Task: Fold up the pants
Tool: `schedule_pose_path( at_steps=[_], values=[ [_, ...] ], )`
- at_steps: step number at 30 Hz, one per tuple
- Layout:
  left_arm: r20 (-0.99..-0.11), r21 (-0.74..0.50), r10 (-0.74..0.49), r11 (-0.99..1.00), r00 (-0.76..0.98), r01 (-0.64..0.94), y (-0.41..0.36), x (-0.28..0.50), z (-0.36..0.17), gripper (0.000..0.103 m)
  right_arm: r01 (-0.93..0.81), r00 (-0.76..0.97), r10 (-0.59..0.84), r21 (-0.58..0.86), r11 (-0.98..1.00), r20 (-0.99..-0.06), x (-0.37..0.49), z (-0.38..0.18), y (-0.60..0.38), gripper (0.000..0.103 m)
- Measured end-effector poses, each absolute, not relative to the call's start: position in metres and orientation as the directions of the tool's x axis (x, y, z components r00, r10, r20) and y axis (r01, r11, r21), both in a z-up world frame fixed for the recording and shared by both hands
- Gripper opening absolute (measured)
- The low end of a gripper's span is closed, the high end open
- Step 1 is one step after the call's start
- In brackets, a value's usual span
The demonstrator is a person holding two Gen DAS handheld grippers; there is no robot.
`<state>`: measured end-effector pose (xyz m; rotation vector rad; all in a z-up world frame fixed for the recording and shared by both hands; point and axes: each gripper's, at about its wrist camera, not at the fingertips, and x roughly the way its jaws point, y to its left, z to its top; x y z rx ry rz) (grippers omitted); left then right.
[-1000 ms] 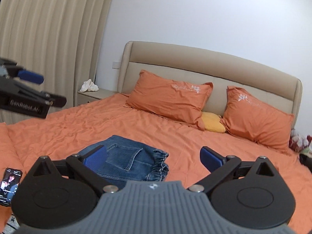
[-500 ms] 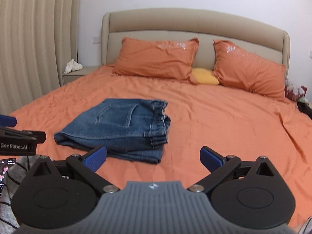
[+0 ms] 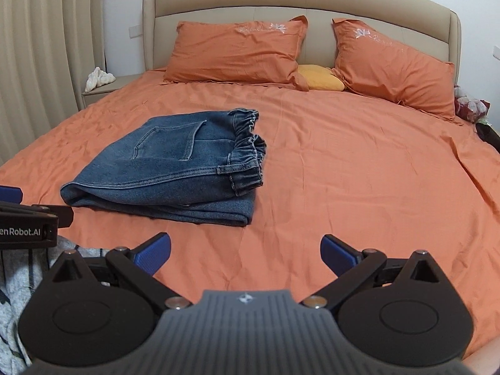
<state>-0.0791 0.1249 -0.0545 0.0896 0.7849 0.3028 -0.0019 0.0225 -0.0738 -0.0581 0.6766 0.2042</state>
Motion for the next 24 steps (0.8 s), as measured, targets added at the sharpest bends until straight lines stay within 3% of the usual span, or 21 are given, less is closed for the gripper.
schedule_pose_path(
  at_steps=[24],
  values=[
    [-0.647, 0.215, 0.301, 0.953, 0.7, -0.211, 0.103, -0.084, -0.04, 0.093, -0.21, 0.832, 0.207, 0.053, 0.976, -0.514, -0.029, -0.038, -0.006, 0.098]
  ],
)
